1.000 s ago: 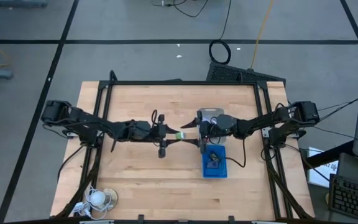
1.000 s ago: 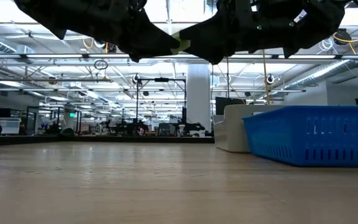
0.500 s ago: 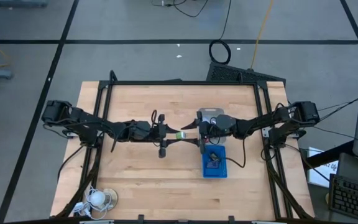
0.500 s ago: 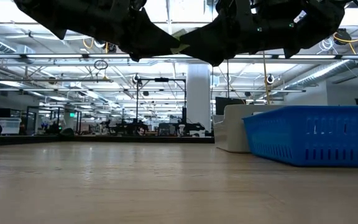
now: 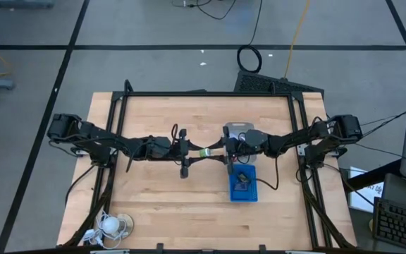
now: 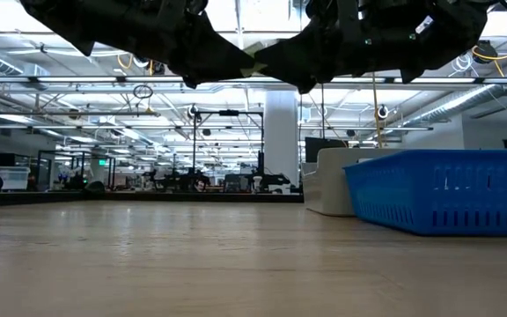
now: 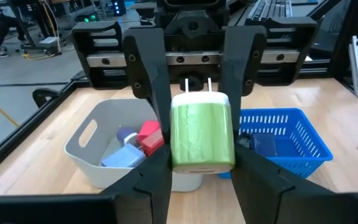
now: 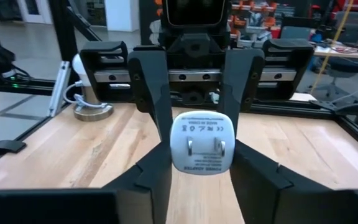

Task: Pick & Place Office items
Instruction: Put the green charger adapter into the gray bin

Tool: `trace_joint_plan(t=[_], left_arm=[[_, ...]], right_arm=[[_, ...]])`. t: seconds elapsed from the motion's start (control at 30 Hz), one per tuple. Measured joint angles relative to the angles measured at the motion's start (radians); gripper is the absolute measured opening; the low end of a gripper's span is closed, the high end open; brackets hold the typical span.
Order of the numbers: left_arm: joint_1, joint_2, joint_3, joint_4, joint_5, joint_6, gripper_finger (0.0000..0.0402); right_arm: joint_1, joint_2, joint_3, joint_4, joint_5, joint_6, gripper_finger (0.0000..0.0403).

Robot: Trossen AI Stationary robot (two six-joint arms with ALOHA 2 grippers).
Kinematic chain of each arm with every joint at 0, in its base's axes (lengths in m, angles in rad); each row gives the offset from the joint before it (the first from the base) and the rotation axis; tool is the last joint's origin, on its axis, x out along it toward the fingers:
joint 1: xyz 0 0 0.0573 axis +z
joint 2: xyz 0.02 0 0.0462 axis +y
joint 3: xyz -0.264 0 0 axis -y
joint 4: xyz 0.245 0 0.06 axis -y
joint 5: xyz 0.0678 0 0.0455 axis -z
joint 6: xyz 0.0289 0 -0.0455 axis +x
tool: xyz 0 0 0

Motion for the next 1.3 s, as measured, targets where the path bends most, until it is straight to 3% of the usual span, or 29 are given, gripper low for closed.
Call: trace_joint_plan(t=[0.37,0.57,0.73,0.97,1.13,1.3], left_arm=[[-0.001,-0.001,0.0,0.002,0.005,-0.005,0.0147],[-0.003,-0.063,0.0,-0.071,0.013,-0.027,0.0178],[-0.002,-0.192,0.0,-0.202,0.013,-0.038,0.0199],[-0.006,-0.439,0.0,-0.505,0.013,-0.043,0.0216],[-0.006,-0.621,0.0,-0.778,0.005,0.018,0.0216],[-0.006,-0.755,0.0,-1.014,-0.022,-0.02,0.0208]], right_arm=[[-0.004,0.0,-0.002,0.023,-0.051,-0.003,0.0122],[-0.003,-0.006,0.0,0.018,-0.056,-0.016,0.0122],[-0.003,-0.006,0.0,0.01,-0.06,-0.015,0.0122],[-0.003,-0.006,0.0,0.008,-0.057,-0.015,0.0122],[-0.002,-0.03,0.0,0.005,-0.056,-0.015,0.0122],[-0.002,-0.066,-0.004,-0.014,-0.056,-0.015,0.0122]])
